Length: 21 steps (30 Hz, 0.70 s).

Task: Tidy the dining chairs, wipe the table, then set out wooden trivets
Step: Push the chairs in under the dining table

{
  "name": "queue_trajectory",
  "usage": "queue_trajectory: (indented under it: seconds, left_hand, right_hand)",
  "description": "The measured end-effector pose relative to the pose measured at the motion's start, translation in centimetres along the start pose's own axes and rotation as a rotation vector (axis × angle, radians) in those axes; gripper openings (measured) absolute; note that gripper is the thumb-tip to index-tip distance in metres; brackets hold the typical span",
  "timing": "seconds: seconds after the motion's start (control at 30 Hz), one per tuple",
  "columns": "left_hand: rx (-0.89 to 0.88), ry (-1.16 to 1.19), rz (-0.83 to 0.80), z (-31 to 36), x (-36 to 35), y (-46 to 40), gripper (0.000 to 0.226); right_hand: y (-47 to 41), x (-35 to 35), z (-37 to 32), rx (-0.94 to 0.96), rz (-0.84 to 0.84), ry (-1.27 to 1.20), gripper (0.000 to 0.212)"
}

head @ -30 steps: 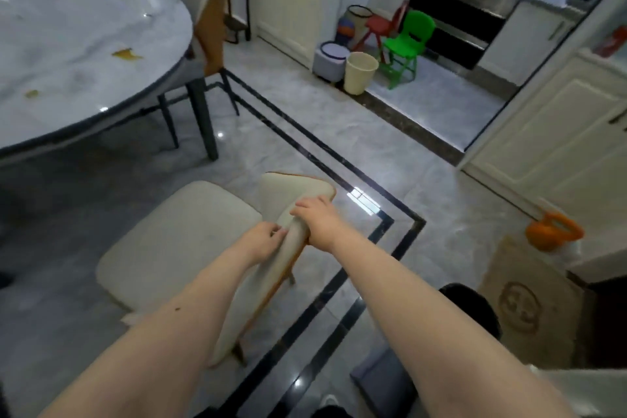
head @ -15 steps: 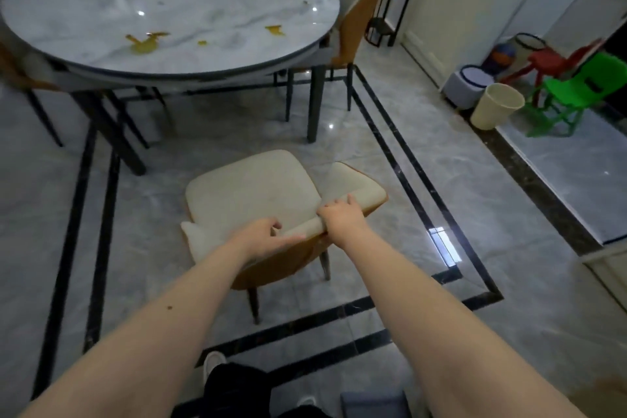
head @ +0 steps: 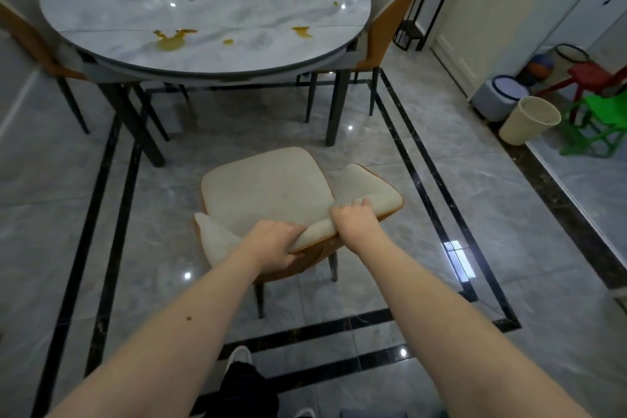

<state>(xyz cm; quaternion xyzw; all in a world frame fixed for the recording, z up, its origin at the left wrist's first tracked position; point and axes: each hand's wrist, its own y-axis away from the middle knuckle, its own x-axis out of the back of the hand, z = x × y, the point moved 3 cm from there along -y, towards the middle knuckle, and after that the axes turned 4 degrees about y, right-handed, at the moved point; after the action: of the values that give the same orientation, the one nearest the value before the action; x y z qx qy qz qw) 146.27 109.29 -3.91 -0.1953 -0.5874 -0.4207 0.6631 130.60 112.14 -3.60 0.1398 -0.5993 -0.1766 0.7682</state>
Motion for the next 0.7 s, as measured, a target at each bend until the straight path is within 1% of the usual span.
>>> queue_trajectory:
  seconds: [0.1, 0.23, 0.43, 0.57, 0.7]
  left_hand:
    - [-0.038, -0.061, 0.061, -1.5, 0.5, -1.1, 0.056]
    - [-0.096, -0.091, 0.092, -4.5, 1.2, -3.1, 0.059]
    - [-0.117, -0.143, 0.116, -9.8, 3.8, -7.9, 0.060]
    - [-0.116, -0.160, 0.156, -13.6, 5.7, -11.8, 0.060]
    - [-0.128, -0.127, 0.199, -17.5, 7.8, -15.4, 0.060]
  right_hand:
    - [-1.6, 0.8, 0.3, -0.003, 0.035, -0.080, 0.039]
    - [-4.4, 2.3, 0.4, 0.008, 0.113, -0.183, 0.038]
    - [-11.0, 5.7, 0.8, -0.020, 0.111, -0.205, 0.035]
    - [-16.2, 8.1, 1.8, -0.042, 0.110, -0.197, 0.040]
    - [-21.9, 10.4, 2.4, -0.059, 0.070, -0.179, 0.043]
